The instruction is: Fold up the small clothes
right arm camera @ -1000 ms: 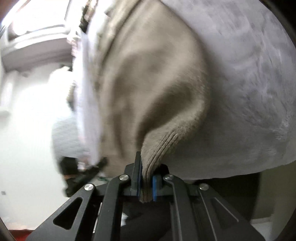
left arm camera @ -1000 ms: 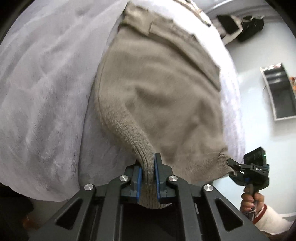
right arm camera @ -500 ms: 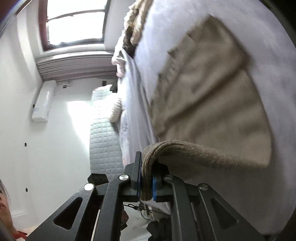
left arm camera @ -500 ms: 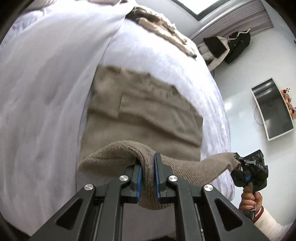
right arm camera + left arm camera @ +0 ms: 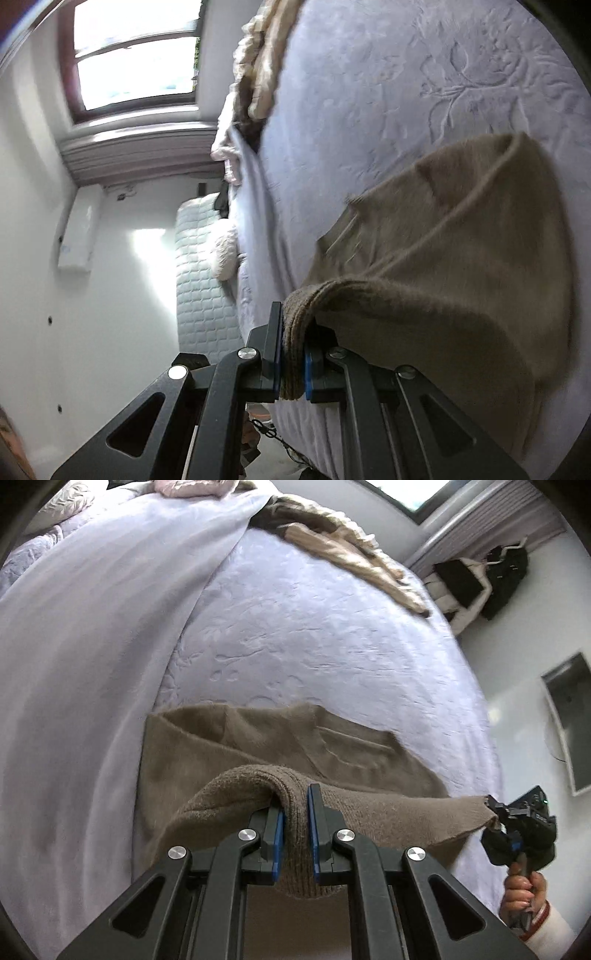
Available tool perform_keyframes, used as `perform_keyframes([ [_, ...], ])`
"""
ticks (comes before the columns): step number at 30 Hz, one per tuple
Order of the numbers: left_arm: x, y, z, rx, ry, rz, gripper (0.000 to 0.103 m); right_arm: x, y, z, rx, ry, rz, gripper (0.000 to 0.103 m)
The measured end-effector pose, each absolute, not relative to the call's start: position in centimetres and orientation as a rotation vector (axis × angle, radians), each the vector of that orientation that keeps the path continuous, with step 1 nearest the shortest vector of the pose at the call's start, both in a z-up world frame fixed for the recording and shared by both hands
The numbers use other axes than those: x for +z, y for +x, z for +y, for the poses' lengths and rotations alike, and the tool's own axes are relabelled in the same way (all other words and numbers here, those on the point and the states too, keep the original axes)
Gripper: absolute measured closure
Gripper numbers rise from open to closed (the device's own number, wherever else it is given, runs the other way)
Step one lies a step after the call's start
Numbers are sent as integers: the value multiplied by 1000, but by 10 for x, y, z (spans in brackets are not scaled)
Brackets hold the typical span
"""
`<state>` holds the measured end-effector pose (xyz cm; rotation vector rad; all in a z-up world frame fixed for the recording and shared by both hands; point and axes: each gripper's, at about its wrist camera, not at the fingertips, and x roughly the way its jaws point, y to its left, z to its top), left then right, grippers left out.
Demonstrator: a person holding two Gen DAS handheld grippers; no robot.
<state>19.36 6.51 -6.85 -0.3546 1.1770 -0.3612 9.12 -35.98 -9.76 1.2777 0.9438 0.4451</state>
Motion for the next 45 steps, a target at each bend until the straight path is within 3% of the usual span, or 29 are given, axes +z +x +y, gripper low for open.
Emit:
perform_keyframes([
  [6, -121, 215, 46, -228, -232, 1273, 87, -153, 129, -366, 343, 1337, 1019, 93],
  [10, -122, 212, 41, -189, -186, 1271, 87, -169, 136, -371, 297, 1354, 1084, 88],
  [11, -117, 210, 41, -185, -174, 1260, 87, -166, 137, -372, 288, 1334, 1093, 83],
  [13, -103, 205, 42, -161, -140, 1221, 87, -154, 137, -377, 274, 1288, 1086, 51],
  [14, -95, 204, 45, -139, -120, 1198, 69, -148, 138, -379, 279, 1274, 1068, 27],
  [15, -87, 203, 48, -115, -102, 1173, 47, -141, 138, -381, 289, 1264, 1049, 25],
  [16, -76, 200, 54, -84, -98, 1129, 11, -133, 140, -382, 310, 1246, 1033, 25],
  [17, -69, 198, 58, -72, -98, 1094, 5, -127, 140, -383, 322, 1232, 1026, 25],
  [20, -59, 193, 66, -70, -88, 1092, 5, -114, 140, -380, 370, 1185, 1028, 29],
  [24, -74, 185, 54, -132, -53, 1157, 5, -109, 148, -361, 398, 1061, 1083, 45],
  [26, -89, 181, 41, -171, -53, 1207, 5, -118, 156, -352, 403, 1039, 1121, 59],
  [30, -127, 179, 14, -281, -119, 1333, 5, -136, 166, -351, 356, 1036, 1149, 59],
  [33, -135, 192, 2, -234, -73, 1296, 5, -149, 170, -353, 315, 1029, 1166, 59],
  [40, -126, 242, 36, 84, -94, 1166, 5, -153, 165, -358, 325, 1005, 1162, 59],
  [45, -111, 232, 70, 119, -131, 1188, 5, -148, 160, -358, 305, 998, 1156, 58],
])
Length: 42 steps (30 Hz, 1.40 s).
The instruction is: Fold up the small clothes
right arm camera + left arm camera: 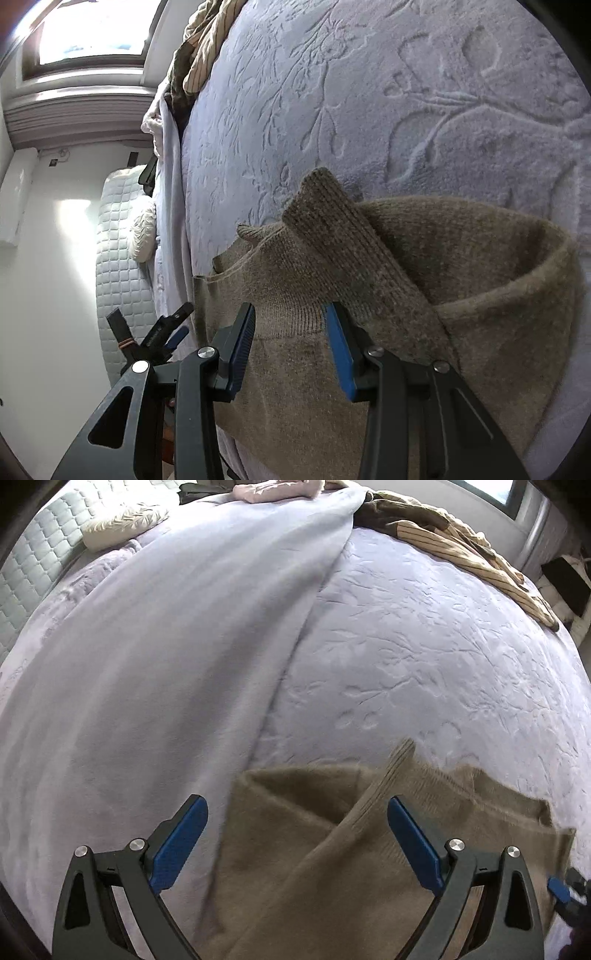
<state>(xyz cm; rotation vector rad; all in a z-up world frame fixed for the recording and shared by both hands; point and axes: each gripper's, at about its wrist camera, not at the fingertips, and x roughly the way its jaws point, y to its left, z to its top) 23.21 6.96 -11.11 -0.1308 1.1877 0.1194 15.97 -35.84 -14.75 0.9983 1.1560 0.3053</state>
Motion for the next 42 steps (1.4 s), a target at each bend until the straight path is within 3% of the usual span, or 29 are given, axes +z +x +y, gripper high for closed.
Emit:
perform_keyframes([
  [6, -96, 170, 86, -3, -85, 1252, 5, -126, 131, -352, 303, 976, 1143, 43],
  [12, -108, 104, 112, -138, -153, 1347, 6, -124, 67, -300, 415, 1065, 1168, 41],
  [19, -121, 92, 123, -315, -200, 1359, 10, -175, 1, -200, 425, 1178, 1283, 37],
  [21, -125, 93, 122, -365, -188, 1367, 20, -187, -5, -184, 388, 1208, 1263, 37],
  [23, -133, 93, 121, -409, -177, 1404, 45, -195, -8, -176, 333, 1241, 1217, 37],
  [24, -137, 94, 123, -429, -177, 1416, 52, -197, -9, -173, 310, 1267, 1195, 37],
  [26, -142, 97, 124, -471, -167, 1428, 82, -200, -8, -168, 266, 1326, 1141, 37],
  [27, -141, 97, 126, -493, -163, 1425, 89, -202, -6, -167, 249, 1343, 1129, 37],
  [28, -139, 98, 126, -517, -164, 1421, 92, -205, -1, -165, 239, 1369, 1128, 41],
  [29, -132, 97, 128, -534, -148, 1404, 92, -206, 3, -165, 236, 1380, 1127, 72],
  [30, -124, 94, 128, -551, -110, 1376, 92, -205, 8, -164, 227, 1376, 1137, 94],
  [33, -117, 79, 133, -579, -36, 1356, 92, -182, 17, -164, 251, 1264, 1126, 95],
  [36, -145, 66, 134, -548, 68, 1404, 92, -176, 13, -157, 234, 1138, 1193, 95],
  [40, -144, 61, 146, -500, -25, 1391, 92, -201, 4, -158, 171, 1183, 1245, 95],
  [42, -134, 58, 155, -430, -40, 1354, 92, -196, 5, -154, 182, 1179, 1236, 90],
])
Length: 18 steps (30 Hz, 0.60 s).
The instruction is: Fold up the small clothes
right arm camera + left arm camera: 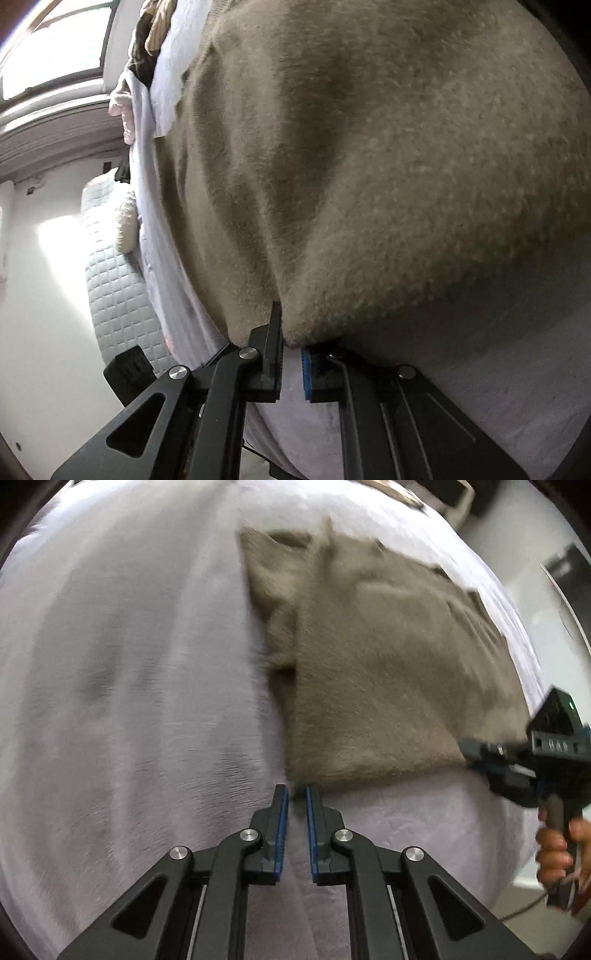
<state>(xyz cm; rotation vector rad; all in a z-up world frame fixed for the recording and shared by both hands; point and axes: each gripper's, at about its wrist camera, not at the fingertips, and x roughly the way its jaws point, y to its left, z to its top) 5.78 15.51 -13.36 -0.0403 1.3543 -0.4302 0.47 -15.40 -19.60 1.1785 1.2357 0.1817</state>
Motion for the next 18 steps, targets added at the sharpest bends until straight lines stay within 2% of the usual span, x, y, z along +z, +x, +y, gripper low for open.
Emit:
perform_keyframes([
  [2, -129, 59, 162, -378, -59, 1349, 91, -190, 5, -146, 208, 1142, 1258, 84],
  [3, -127, 59, 165, -350, -72, 1351, 91, -186, 6, -136, 239, 1122, 1270, 74],
  [4, -126, 59, 168, -325, -80, 1345, 91, -183, 8, -127, 268, 1117, 1271, 63],
  [5, -125, 57, 170, -303, -81, 1337, 91, -182, 9, -116, 299, 1122, 1267, 36],
  [6, -126, 55, 171, -293, -78, 1335, 91, -182, 11, -106, 330, 1129, 1261, 27],
  [8, -127, 49, 167, -281, -69, 1332, 89, -186, 19, -78, 375, 1125, 1273, 27],
  [9, -126, 48, 166, -282, -70, 1334, 80, -190, 25, -66, 383, 1127, 1278, 27],
  [10, -130, 47, 167, -281, -75, 1336, 31, -194, 31, -57, 388, 1137, 1275, 27],
  [11, -128, 45, 169, -261, -73, 1336, 4, -198, 35, -51, 392, 1150, 1269, 27],
  [14, -117, 40, 182, -246, -69, 1311, 2, -206, 48, -36, 389, 1193, 1253, 30],
  [16, -110, 41, 191, -232, -83, 1319, 2, -211, 60, -31, 376, 1225, 1266, 39],
  [17, -106, 42, 195, -225, -91, 1321, 2, -213, 62, -31, 375, 1238, 1275, 53],
  [18, -101, 44, 203, -209, -100, 1317, 2, -214, 66, -28, 377, 1238, 1294, 74],
])
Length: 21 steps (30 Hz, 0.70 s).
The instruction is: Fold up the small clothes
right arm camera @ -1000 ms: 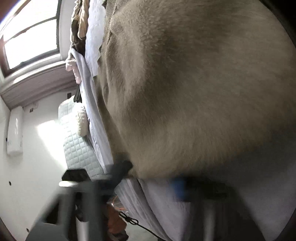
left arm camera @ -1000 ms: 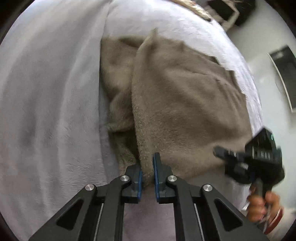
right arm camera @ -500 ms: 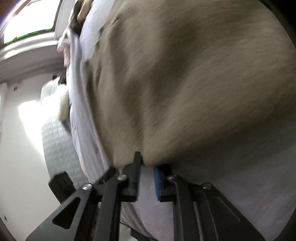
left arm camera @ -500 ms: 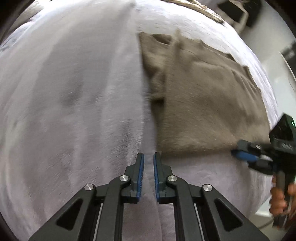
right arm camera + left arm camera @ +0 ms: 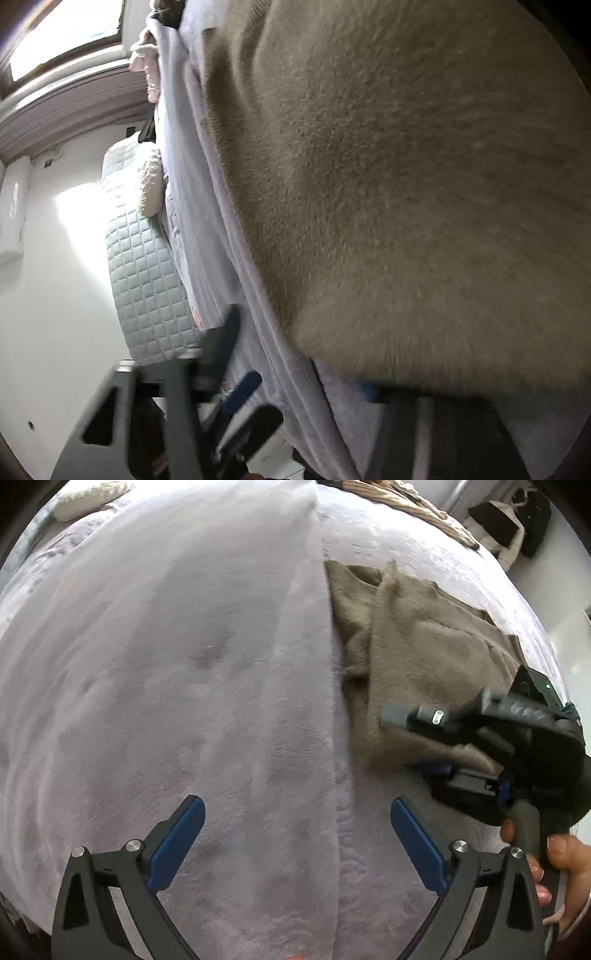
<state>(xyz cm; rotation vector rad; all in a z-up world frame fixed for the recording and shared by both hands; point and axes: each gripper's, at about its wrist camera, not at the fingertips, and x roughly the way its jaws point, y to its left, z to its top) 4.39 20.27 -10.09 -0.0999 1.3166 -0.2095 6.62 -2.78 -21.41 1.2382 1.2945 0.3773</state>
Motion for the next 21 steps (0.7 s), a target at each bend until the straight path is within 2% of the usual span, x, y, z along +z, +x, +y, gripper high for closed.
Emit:
perform_keyframes([
  [1, -96, 45, 211, -195, -110, 1309, 2, -214, 68, -25, 386, 1219, 1311, 85],
  [2, -95, 46, 215, -188, -112, 1306, 2, -212, 70, -22, 392, 1195, 1313, 89],
  [6, -108, 51, 231, -163, -51, 1361, 2, -199, 66, -3, 382, 978, 1327, 92],
  [11, -106, 56, 239, -180, -40, 1366, 2, -208, 57, 7, 358, 933, 1355, 92],
  [14, -102, 62, 242, -174, -40, 1382, 2, -199, 56, 26, 396, 809, 1404, 92],
  [21, -74, 82, 241, -200, -87, 1397, 2, -182, 17, -6, 305, 857, 1469, 91],
])
